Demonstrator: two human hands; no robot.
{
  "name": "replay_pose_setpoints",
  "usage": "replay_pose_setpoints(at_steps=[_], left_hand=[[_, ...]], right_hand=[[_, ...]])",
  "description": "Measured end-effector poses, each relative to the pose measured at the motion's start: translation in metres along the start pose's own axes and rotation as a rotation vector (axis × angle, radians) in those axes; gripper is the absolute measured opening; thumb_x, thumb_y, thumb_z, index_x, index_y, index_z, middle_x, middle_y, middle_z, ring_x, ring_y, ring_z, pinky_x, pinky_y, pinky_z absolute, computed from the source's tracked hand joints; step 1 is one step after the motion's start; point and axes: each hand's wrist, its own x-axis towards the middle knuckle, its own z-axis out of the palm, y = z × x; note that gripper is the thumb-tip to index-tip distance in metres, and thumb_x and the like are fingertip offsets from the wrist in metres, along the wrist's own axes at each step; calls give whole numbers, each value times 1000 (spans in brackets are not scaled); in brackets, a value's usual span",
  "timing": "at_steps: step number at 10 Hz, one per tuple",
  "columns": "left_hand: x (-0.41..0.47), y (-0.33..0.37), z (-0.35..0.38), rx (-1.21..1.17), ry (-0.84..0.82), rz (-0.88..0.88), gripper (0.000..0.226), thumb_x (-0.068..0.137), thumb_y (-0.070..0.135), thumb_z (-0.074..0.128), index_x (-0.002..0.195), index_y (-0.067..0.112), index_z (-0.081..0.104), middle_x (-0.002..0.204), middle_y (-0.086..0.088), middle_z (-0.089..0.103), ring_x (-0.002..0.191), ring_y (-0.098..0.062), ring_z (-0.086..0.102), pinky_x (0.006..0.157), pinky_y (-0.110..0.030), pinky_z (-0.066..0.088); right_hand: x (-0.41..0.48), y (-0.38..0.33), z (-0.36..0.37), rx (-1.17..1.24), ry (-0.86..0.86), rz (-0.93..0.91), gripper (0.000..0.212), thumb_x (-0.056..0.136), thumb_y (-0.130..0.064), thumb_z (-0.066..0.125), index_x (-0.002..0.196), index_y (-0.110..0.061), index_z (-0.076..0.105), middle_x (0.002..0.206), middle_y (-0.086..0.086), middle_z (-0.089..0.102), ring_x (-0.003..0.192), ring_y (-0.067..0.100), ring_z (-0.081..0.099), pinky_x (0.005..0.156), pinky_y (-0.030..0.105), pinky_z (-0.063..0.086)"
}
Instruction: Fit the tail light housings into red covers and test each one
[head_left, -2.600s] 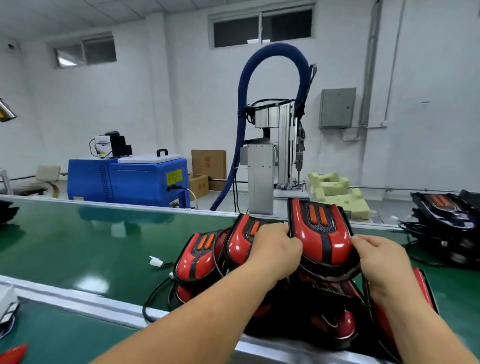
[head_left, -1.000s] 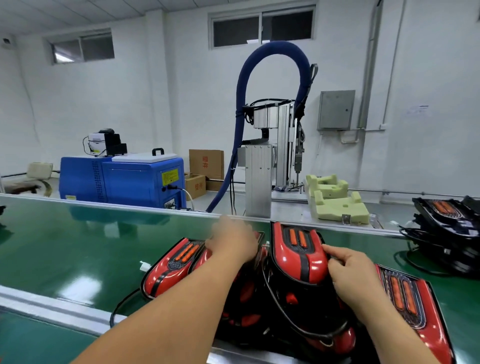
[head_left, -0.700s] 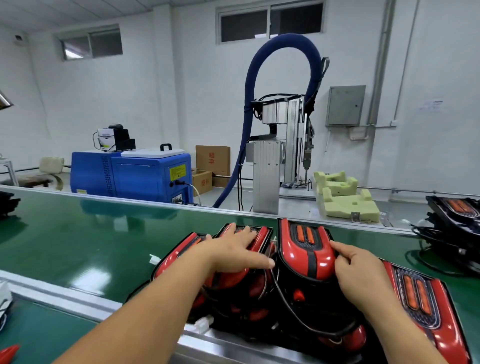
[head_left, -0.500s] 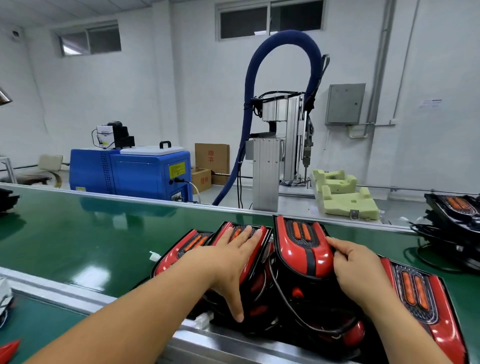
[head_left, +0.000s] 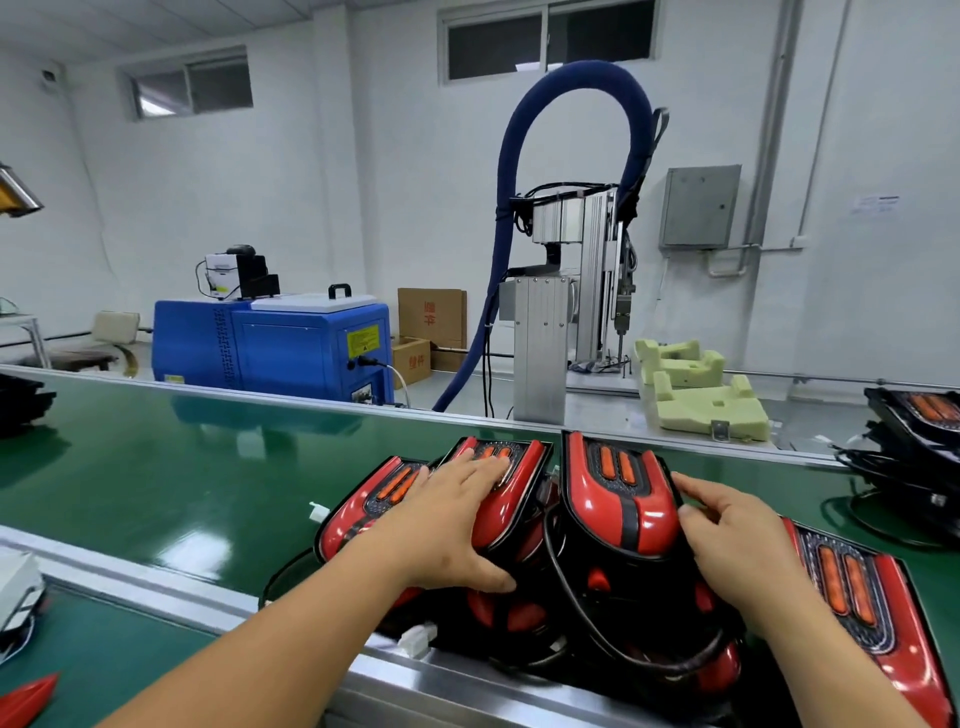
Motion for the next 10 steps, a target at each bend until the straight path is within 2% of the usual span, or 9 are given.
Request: replay_pose_setpoints(at_steps=[1, 2, 3, 4, 6, 8, 9, 10], left_hand=[[-4, -3, 5, -6, 28, 9, 124, 60, 79, 66, 154, 39, -4, 161, 23, -1, 147, 0, -9, 120, -44, -9], [-6, -4, 7, -19, 40, 13, 126, 57, 86, 61, 154, 42, -6, 160, 24, -2, 145, 4, -10, 119, -42, -11], [-7, -5, 6, -23, 41, 21, 126, 55, 89, 59, 153, 43, -6, 160, 25, -3, 139, 10, -11, 118, -40, -12], [-8, -4, 4, -29, 43, 20, 125, 56, 89, 60, 152, 44, -6, 161, 24, -2, 142, 7, -10, 119, -41, -11], [-11, 0, 2, -32, 37, 20, 120, 59, 89, 56, 152, 44, -6, 160, 25, -2, 137, 11, -13, 117, -39, -13], [-15, 1, -12, -44, 62, -16, 106, 68, 92, 37, 153, 43, -2, 161, 24, -1, 139, 10, -15, 118, -40, -10], [-22, -3, -21, -50, 135, -59, 98, 77, 84, 39, 155, 39, 2, 162, 19, 4, 147, 1, -6, 119, -40, -7], [-38, -6, -27, -186, 289, -143, 90, 83, 71, 53, 155, 37, 9, 160, 15, 16, 147, -7, 13, 123, -42, 9]], right_hand=[[0, 1, 4, 87, 21, 31, 38, 95, -6, 49, 120, -28, 67, 91, -5, 71, 90, 25, 66, 78, 44, 58], [2, 1, 7, 142, 33, 26, 36, 96, -8, 49, 120, -28, 68, 112, -6, 68, 96, 6, 60, 91, 33, 50], [4, 2, 5, 150, 64, 30, 31, 96, -14, 53, 122, -23, 67, 110, -9, 65, 110, 14, 57, 104, 40, 45], [4, 2, 4, 122, 101, 14, 28, 95, -15, 55, 119, -21, 69, 103, -10, 65, 105, 12, 56, 97, 32, 43], [3, -1, 2, 39, 78, -1, 29, 95, -16, 56, 121, -18, 68, 115, -1, 68, 107, 15, 57, 100, 37, 45], [2, -10, 1, -40, 101, -45, 30, 95, -15, 56, 123, -14, 67, 118, 5, 69, 108, 22, 59, 94, 35, 44], [4, -18, 2, -102, 136, -98, 30, 95, -17, 55, 122, -15, 68, 105, 6, 71, 79, 9, 59, 77, 30, 43], [2, -31, 4, -119, 223, -132, 25, 95, -19, 56, 115, -13, 71, 107, 9, 72, 82, 20, 61, 77, 32, 45]])
